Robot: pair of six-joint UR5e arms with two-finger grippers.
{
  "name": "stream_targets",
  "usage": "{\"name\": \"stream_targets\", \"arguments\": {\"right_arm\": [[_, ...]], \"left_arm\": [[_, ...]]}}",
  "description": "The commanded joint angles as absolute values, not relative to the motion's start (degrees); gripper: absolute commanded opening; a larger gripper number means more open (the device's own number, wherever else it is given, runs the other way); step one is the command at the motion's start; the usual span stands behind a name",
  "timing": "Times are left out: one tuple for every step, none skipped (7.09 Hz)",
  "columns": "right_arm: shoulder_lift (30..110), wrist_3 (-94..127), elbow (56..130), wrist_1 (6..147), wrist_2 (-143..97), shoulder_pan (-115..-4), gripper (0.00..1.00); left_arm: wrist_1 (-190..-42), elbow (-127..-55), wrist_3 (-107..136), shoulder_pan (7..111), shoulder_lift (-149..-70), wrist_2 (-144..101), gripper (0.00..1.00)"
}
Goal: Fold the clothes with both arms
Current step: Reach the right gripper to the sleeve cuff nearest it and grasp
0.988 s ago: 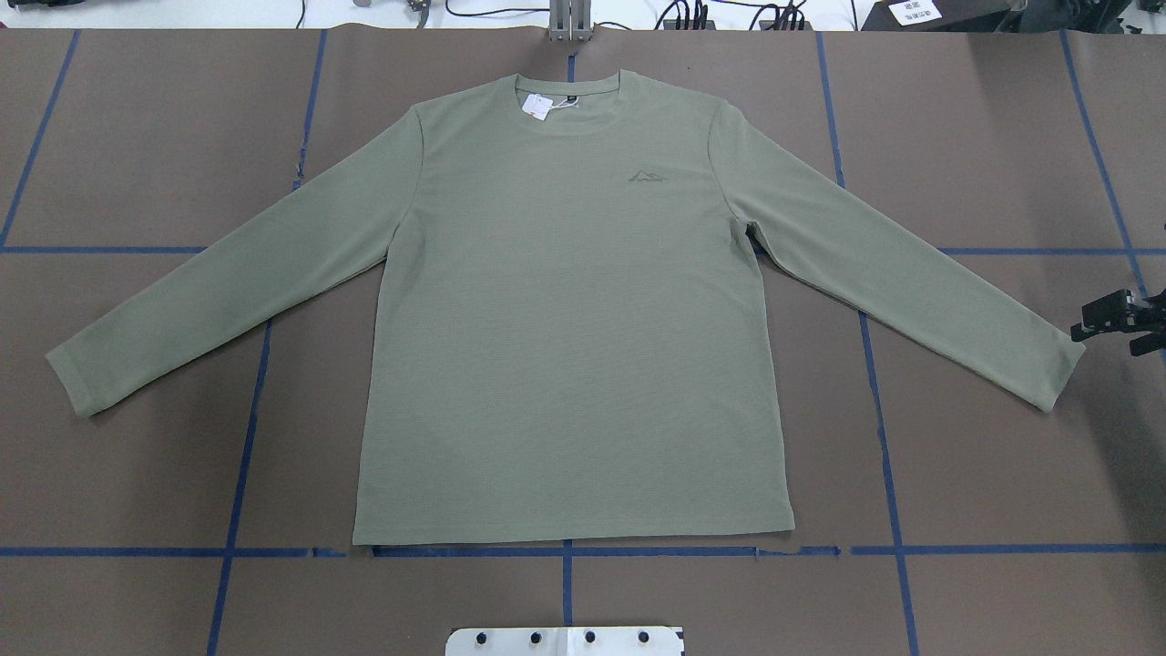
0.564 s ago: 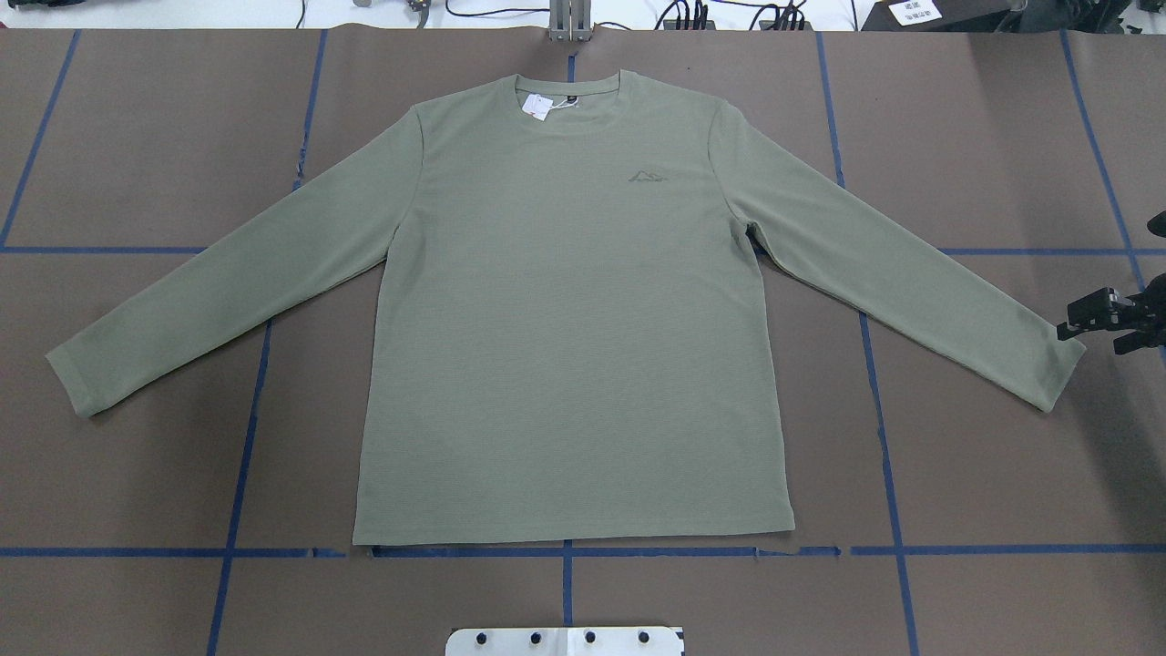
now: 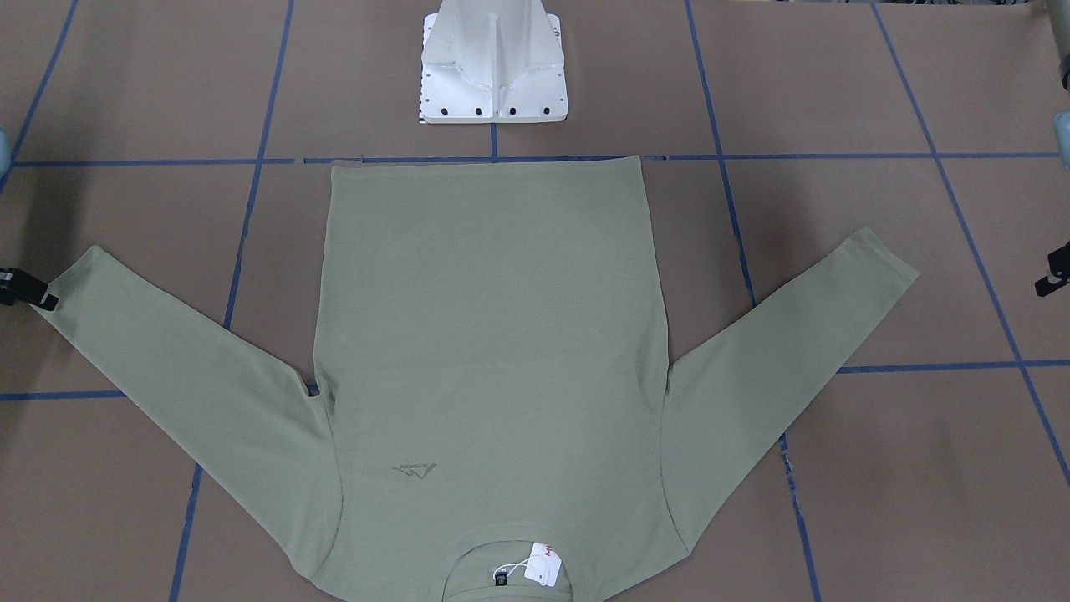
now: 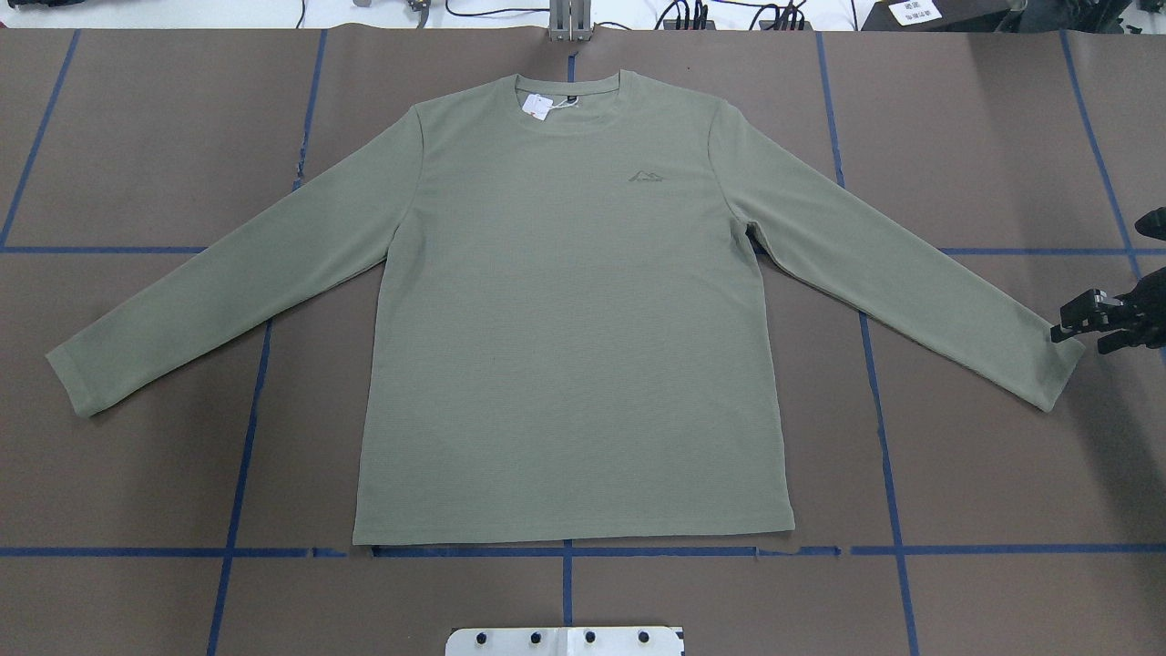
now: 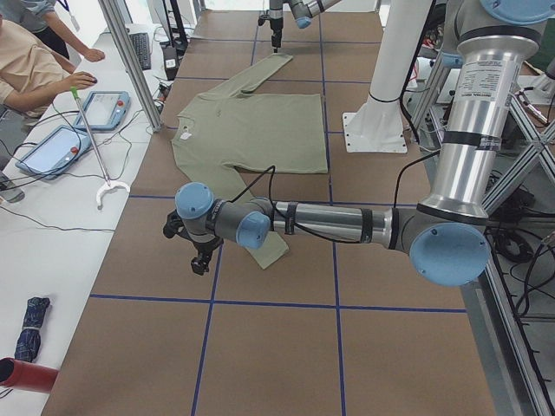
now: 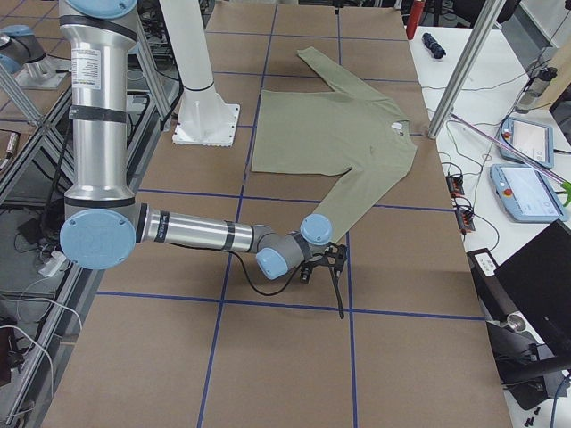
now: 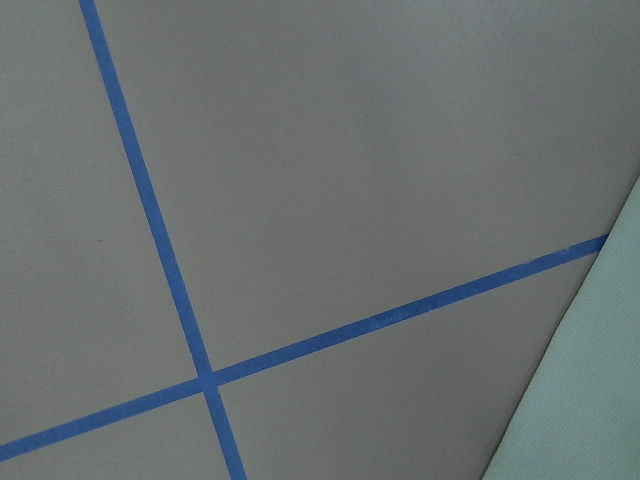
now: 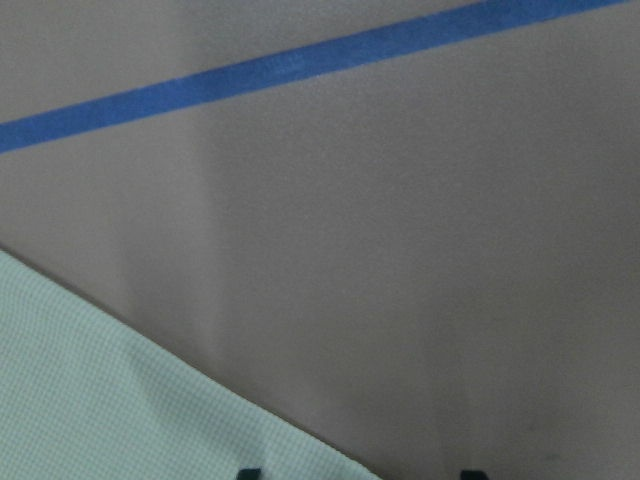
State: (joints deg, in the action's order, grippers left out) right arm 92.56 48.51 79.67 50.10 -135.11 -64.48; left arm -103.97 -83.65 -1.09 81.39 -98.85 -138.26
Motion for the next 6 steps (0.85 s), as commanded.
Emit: {"name": "stream_targets", "arguments": {"right_arm": [[92.46,48.52,79.28,50.10,-135.18,-64.42,0.39],[92.46,48.52,79.28,50.10,-135.18,-64.42,0.15],[92.46,47.99,79.36,50.01,-135.26,-64.42,0.00],[92.46,47.81,79.89,50.01,-135.61,-64.42,0.00],[92.46,47.81,80.15,49.92,-135.79,-64.51,0.00],[92.46,47.81,80.50,49.83,-136.57,-64.51,0.00]], "left_arm": [[-103.97,-83.50,-1.05,81.39,-98.79,-138.25,1.00],[-103.97,-83.41,-1.05,81.39,-98.79,-138.25,1.00],[-103.97,-83.41,-1.05,81.39,-98.70,-138.25,1.00],[-103.97,-83.50,-1.05,81.39,-98.79,-138.25,1.00],[-103.97,-83.50,-1.05,81.47,-98.70,-138.25,1.00],[-103.97,-83.58,-1.05,81.47,-98.70,-138.25,1.00]]}}
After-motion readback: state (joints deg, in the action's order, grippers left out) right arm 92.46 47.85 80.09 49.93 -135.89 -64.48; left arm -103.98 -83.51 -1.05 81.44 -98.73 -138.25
